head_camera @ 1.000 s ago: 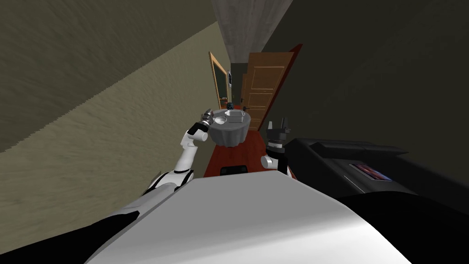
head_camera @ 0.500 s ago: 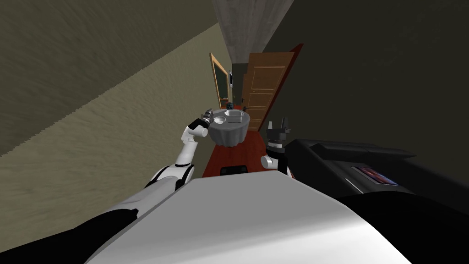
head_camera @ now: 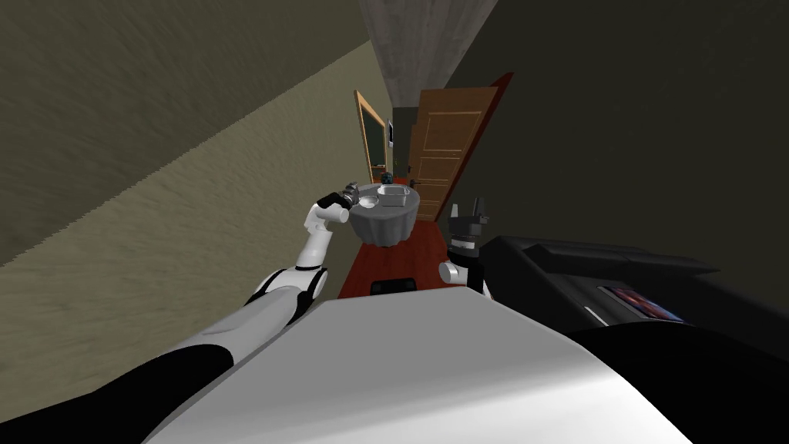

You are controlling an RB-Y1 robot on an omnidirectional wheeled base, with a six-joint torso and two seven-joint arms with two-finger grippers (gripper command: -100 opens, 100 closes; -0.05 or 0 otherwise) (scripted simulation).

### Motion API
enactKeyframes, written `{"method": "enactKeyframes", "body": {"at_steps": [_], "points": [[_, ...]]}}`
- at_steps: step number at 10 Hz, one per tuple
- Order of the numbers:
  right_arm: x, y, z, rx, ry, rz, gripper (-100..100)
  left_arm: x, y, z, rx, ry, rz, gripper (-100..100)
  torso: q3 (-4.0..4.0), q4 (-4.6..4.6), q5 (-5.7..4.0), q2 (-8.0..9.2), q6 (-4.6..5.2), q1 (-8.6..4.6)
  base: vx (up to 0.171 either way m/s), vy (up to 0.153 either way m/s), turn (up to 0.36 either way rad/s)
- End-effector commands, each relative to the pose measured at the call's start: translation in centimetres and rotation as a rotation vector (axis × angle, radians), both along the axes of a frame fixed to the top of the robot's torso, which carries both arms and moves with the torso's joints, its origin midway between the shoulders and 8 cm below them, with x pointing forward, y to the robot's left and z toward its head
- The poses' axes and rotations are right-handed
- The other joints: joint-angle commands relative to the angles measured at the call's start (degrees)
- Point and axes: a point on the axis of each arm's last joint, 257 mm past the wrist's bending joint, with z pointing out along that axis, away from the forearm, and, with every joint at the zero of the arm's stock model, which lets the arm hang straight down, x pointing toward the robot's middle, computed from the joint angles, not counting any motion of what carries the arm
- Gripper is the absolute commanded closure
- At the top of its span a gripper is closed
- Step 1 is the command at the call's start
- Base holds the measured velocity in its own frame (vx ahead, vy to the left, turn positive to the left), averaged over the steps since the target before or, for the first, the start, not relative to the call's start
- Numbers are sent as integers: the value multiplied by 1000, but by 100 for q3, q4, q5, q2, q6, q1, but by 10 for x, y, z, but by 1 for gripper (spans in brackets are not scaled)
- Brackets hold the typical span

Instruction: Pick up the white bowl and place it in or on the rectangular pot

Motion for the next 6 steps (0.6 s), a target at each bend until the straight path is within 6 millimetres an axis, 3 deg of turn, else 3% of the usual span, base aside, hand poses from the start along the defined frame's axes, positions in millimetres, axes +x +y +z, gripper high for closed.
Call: {"method": "enactKeyframes", "body": {"at_steps": [1, 6], "points": [[0, 0, 0, 0, 0, 0, 0, 4, 5, -6, 11, 43, 12, -100, 0, 0, 0, 0, 0, 0, 1, -93, 42], [0, 0, 0, 0, 0, 0, 0, 19, 21, -14, 35, 147, 54, -100, -4, -1, 3, -7, -1, 15, 11, -68, 51]]}}
